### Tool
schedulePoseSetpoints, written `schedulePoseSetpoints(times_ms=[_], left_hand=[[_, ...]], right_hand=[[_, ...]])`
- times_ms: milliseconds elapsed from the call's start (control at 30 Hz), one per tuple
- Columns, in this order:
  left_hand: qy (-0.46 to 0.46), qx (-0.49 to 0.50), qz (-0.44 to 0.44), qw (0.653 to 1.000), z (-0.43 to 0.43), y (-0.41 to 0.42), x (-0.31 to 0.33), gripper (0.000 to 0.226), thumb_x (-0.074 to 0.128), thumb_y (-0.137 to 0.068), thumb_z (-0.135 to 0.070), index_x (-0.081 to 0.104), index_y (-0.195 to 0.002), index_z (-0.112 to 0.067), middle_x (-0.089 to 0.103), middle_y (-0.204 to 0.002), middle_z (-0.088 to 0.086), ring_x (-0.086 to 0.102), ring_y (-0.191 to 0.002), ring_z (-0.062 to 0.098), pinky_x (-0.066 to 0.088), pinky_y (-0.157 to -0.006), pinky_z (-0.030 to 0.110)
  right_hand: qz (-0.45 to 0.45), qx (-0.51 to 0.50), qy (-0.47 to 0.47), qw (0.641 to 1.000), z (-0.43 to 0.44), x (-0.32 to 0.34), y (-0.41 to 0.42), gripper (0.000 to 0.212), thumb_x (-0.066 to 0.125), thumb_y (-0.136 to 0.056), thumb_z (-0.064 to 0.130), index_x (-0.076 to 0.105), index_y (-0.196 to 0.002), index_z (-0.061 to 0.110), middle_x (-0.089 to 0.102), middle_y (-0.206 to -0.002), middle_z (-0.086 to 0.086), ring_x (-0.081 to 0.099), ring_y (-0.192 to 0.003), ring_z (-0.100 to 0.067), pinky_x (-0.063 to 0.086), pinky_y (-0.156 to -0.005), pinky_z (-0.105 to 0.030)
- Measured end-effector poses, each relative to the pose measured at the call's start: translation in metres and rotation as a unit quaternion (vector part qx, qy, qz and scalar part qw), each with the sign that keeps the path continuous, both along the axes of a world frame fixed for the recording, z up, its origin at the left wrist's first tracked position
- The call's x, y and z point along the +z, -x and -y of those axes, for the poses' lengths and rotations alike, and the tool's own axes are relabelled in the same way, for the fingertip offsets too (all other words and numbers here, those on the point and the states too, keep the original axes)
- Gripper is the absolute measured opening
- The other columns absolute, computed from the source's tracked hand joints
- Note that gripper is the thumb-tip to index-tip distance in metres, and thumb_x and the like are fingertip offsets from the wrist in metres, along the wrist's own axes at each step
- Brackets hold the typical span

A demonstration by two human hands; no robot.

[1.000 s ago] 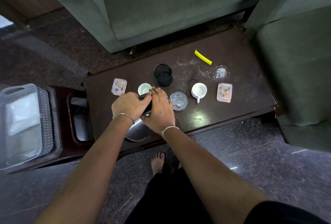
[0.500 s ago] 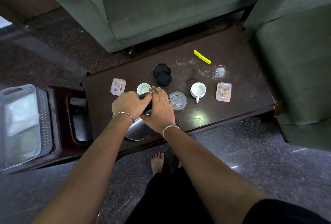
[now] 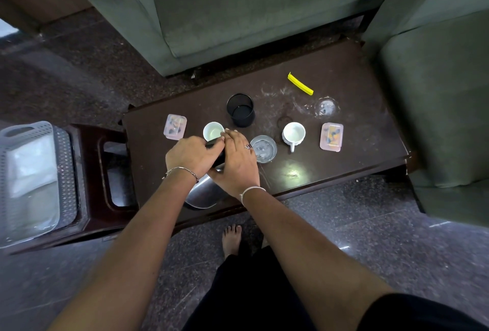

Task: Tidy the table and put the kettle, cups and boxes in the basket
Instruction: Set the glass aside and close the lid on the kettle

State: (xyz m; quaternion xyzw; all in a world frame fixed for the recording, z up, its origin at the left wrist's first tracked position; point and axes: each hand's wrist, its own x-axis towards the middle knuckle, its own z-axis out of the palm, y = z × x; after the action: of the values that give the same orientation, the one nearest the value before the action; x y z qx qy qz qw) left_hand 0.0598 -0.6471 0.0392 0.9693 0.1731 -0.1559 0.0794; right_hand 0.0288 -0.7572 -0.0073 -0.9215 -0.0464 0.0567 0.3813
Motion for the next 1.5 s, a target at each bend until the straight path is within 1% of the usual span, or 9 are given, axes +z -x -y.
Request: schedulePoseSetpoints(times_ms=[233,367,567,833,933,1100,1267,1400,1500], left_hand=[[0.023,0.019,0.013,0.999,-0.009,0.008,0.0,0.063,0.034,-0.073,-0.076,0.059,-0.055,-0.02,0.053,-0.054,-0.008,0.046,-0.052,0.008,0.029,-0.049,0.023],[0.081,0.031,0.024,0.996,-0.016,0.017,0.0,0.065,0.038,-0.075,-0.073,0.057,-0.051,-0.015,0.059,-0.054,-0.002,0.054,-0.056,0.015,0.035,-0.051,0.026],[0.135,0.054,0.064,0.987,-0.022,0.032,0.005,0.068,0.041,-0.077,-0.07,0.048,-0.042,-0.012,0.054,-0.044,0.0,0.055,-0.053,0.016,0.032,-0.048,0.027],[0.196,0.105,0.106,0.969,-0.034,0.053,0.016,0.062,0.044,-0.074,-0.072,0.054,-0.041,-0.02,0.051,-0.038,-0.003,0.054,-0.049,0.013,0.031,-0.047,0.027],[0.222,0.142,0.125,0.956,-0.045,0.065,0.023,0.067,0.046,-0.073,-0.072,0.05,-0.04,-0.014,0.053,-0.039,-0.001,0.056,-0.05,0.014,0.036,-0.049,0.028],[0.255,0.194,0.159,0.934,-0.068,0.083,0.041,0.069,0.044,-0.066,-0.075,0.043,-0.039,-0.012,0.051,-0.04,0.0,0.053,-0.049,0.016,0.035,-0.049,0.03],[0.277,0.212,0.192,0.917,-0.103,0.101,0.058,0.058,0.048,-0.072,-0.07,0.054,-0.039,-0.023,0.051,-0.036,-0.007,0.053,-0.049,0.013,0.035,-0.049,0.028],[0.281,0.226,0.222,0.906,-0.146,0.12,0.074,0.061,0.047,-0.072,-0.072,0.053,-0.041,-0.02,0.052,-0.038,-0.006,0.054,-0.049,0.012,0.034,-0.049,0.028],[0.277,0.226,0.239,0.903,-0.182,0.136,0.085,0.058,0.048,-0.072,-0.072,0.056,-0.042,-0.024,0.054,-0.039,-0.007,0.055,-0.051,0.009,0.033,-0.049,0.027]], right_hand=[[0.002,0.032,0.027,0.999,-0.003,0.006,0.001,0.08,0.068,-0.071,0.05,0.043,-0.137,0.011,0.041,-0.147,-0.003,0.03,-0.142,-0.02,0.033,-0.11,-0.041],[0.016,0.041,0.052,0.998,-0.005,0.012,0.006,0.079,0.064,-0.074,0.051,0.042,-0.139,0.011,0.041,-0.148,-0.003,0.03,-0.142,-0.02,0.033,-0.11,-0.042],[0.029,0.063,0.081,0.994,-0.008,0.025,0.014,0.081,0.063,-0.075,0.052,0.04,-0.141,0.012,0.04,-0.149,-0.004,0.029,-0.143,-0.021,0.03,-0.113,-0.042],[0.068,0.097,0.125,0.985,-0.017,0.049,0.026,0.079,0.064,-0.075,0.049,0.04,-0.14,0.011,0.041,-0.149,-0.004,0.031,-0.142,-0.021,0.031,-0.112,-0.042],[0.094,0.119,0.136,0.979,-0.025,0.062,0.03,0.077,0.064,-0.075,0.048,0.042,-0.139,0.013,0.041,-0.149,-0.002,0.033,-0.141,-0.02,0.032,-0.111,-0.042],[0.132,0.152,0.175,0.964,-0.05,0.086,0.041,0.077,0.065,-0.075,0.048,0.043,-0.139,0.011,0.042,-0.149,-0.004,0.03,-0.143,-0.021,0.032,-0.109,-0.042],[0.159,0.168,0.195,0.953,-0.089,0.113,0.053,0.073,0.065,-0.075,0.047,0.045,-0.136,0.012,0.043,-0.147,-0.006,0.034,-0.14,-0.023,0.036,-0.105,-0.045],[0.19,0.179,0.189,0.947,-0.13,0.129,0.071,0.07,0.064,-0.077,0.047,0.046,-0.136,0.014,0.041,-0.15,-0.004,0.032,-0.142,-0.023,0.036,-0.107,-0.044],[0.209,0.179,0.179,0.945,-0.166,0.139,0.085,0.07,0.064,-0.077,0.047,0.048,-0.136,0.013,0.043,-0.149,-0.003,0.032,-0.142,-0.022,0.036,-0.108,-0.044]])
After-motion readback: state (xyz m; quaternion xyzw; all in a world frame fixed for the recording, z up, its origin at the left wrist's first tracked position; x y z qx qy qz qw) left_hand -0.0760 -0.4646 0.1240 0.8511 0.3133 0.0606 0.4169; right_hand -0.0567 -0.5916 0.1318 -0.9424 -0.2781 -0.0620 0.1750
